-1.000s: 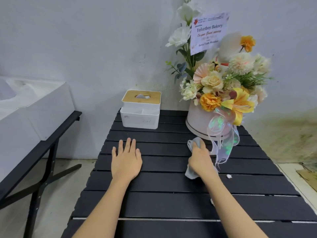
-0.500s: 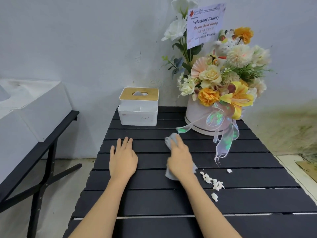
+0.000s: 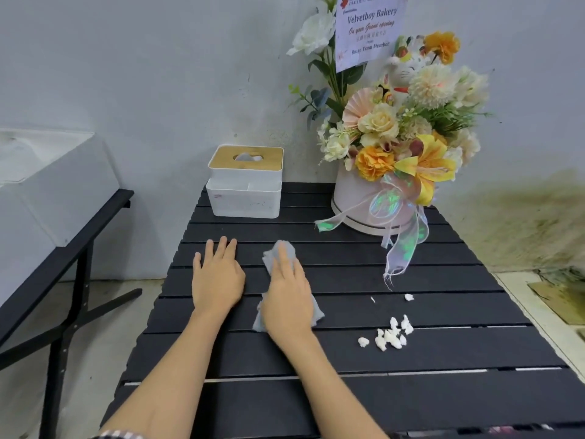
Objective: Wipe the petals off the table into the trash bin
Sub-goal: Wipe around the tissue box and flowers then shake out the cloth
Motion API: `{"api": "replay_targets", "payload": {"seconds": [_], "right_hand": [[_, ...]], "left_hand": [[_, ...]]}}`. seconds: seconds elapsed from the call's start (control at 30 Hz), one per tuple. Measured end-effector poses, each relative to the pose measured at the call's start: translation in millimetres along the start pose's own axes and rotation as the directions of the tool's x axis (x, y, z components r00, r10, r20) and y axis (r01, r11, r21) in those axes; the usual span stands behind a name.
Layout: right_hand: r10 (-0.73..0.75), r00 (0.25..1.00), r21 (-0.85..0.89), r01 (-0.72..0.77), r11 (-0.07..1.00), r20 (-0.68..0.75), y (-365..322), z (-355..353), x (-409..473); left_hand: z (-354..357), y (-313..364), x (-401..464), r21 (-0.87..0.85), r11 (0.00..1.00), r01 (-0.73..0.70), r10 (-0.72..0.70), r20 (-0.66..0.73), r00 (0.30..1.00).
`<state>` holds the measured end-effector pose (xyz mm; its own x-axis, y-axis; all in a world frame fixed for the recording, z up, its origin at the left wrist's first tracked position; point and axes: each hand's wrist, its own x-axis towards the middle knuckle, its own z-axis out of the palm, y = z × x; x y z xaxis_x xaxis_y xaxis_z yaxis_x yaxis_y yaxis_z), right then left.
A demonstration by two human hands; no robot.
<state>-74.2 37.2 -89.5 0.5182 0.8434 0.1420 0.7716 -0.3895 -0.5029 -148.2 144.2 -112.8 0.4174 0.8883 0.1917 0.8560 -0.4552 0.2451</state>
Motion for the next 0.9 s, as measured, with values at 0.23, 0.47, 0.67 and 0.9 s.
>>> {"api": "replay_targets", "payload": {"seconds": [0.23,0.47,0.67,0.9], "right_hand": [[0.125,0.977,0.101,-0.109,0.989,-0.17,97.0,-45.5,-50.9],[0.154,0.958,0.175,-0.112,0.978,-0.244,70.4,-68.7,-58.2],[0.051,0.996,0.073,-0.046,0.996,-0.069,56.0,-48.3,-84.4],[0.181,0.973,-0.019,-0.185,0.983,-0.145,126.5,-103.1,-101.4]], "left_hand": [[-22.7,3.6,-5.5,-0.482,0.873,0.075,-0.106,-0.037,0.994],[-78.8,35.4,-46.2,-0.836,0.54,0.099,-0.228,-0.031,0.973],[-62.7,113.2,-104.2,-0.824,0.552,0.129,-0.047,0.123,0.991],[-6.6,127.7,-119.6,-0.28,0.954,-0.111,0.163,0.169,0.972]]}}
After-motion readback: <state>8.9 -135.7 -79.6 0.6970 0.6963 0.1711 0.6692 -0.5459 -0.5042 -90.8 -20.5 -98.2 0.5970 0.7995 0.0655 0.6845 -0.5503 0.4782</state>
